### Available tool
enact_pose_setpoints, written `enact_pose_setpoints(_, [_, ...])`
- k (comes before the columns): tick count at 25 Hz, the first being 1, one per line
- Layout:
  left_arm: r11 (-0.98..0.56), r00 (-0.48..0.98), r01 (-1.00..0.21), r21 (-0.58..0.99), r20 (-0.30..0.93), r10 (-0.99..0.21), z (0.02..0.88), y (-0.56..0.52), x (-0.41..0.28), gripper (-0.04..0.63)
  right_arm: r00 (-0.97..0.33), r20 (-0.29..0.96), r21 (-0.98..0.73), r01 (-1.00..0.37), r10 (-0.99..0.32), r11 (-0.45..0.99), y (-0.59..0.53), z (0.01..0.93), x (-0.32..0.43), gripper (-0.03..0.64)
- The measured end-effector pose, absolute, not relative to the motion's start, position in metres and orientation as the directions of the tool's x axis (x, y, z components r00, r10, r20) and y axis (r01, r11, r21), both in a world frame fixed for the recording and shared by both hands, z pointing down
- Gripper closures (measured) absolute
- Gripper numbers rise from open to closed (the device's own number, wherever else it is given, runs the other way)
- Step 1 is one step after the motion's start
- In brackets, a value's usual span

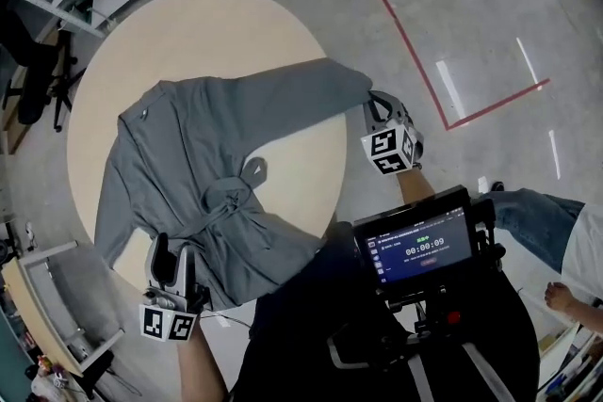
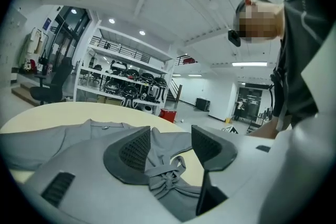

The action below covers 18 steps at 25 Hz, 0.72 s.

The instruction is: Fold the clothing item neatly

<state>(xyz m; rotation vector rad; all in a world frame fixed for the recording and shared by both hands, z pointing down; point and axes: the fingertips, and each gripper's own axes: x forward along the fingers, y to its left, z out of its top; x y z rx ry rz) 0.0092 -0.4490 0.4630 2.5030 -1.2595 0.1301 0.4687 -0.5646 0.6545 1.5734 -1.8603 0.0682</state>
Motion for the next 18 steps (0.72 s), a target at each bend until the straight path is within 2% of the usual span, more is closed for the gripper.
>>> enact_pose_setpoints(6, [-0.577, 0.622, -0.778, 0.248, 0.17, -0.765, 0.46, -0.432, -0.034, 0.35, 0.096, 0.445, 0.651, -0.717, -0.89, 0.248, -0.572, 0.569, 0.447, 0.591])
enact_pose_setpoints(11, [-0.556, 0.589, -0.804, 0.213, 0.147, -0.795, 0.473, -0.413, -0.093, 0.35, 0.067, 0.388, 0.752, -0.6, -0.919, 0.274, -0.608, 0.519, 0.361, 0.592])
enact_pose_setpoints(14, [-0.543, 0.576, -0.809, 0.227, 0.12, -0.808, 0.472, -0.408, -0.146, 0.35, 0.012, 0.374, 0.771, -0.559, -0.927, 0.304, -0.638, 0.498, 0.268, 0.591])
enact_pose_setpoints(18, [-0.5, 0.542, -0.816, 0.289, 0.086, -0.836, 0.463, -0.391, -0.244, 0.35, -0.131, 0.425, 0.751, -0.501, -0.896, 0.43, -0.672, 0.489, 0.059, 0.591])
